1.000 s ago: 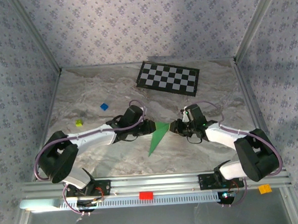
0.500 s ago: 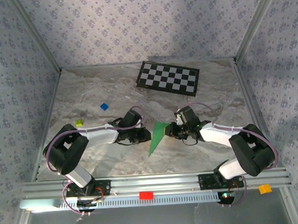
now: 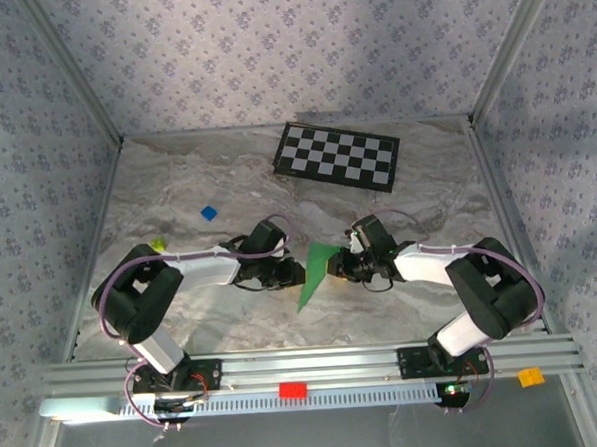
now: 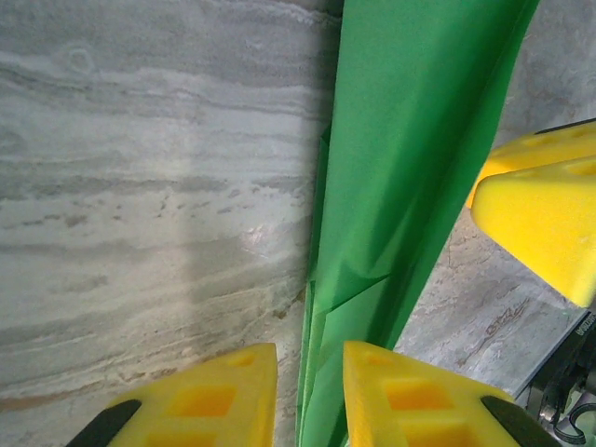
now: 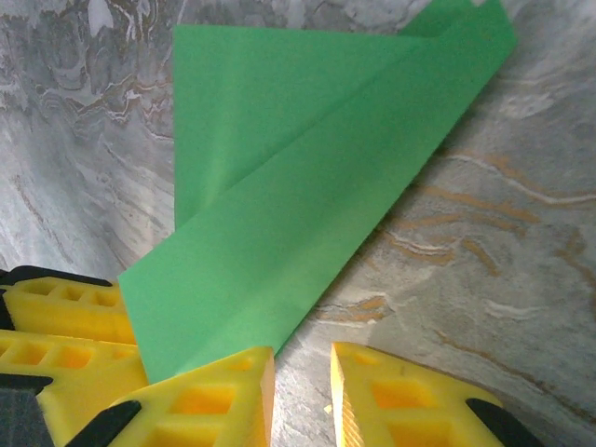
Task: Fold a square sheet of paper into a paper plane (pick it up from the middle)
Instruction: Fold the wing for the fifth time at the center of the table, then turn over a paper plane at the center of the table.
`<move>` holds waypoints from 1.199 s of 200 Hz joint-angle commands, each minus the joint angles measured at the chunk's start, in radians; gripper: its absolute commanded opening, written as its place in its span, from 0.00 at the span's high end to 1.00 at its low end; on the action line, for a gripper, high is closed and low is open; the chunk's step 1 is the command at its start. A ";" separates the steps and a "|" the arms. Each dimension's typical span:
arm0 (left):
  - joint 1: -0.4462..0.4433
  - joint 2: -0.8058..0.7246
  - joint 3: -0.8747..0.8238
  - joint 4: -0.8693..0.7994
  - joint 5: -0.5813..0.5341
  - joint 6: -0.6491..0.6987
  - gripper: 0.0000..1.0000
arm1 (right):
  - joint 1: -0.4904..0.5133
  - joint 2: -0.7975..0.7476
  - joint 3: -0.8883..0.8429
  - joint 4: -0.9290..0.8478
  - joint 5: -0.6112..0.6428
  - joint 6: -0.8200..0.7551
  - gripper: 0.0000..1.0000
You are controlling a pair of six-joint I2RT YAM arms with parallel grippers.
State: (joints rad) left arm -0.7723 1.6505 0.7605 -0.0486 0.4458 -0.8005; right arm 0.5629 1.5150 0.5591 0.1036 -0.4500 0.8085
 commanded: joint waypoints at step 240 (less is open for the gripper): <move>-0.036 0.127 0.041 0.195 0.138 -0.052 0.83 | -0.007 0.043 -0.030 0.061 -0.073 -0.004 0.84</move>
State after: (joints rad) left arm -0.7979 1.7607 0.7849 0.1173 0.5583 -0.8433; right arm 0.5587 1.5471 0.5392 0.1570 -0.5125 0.8074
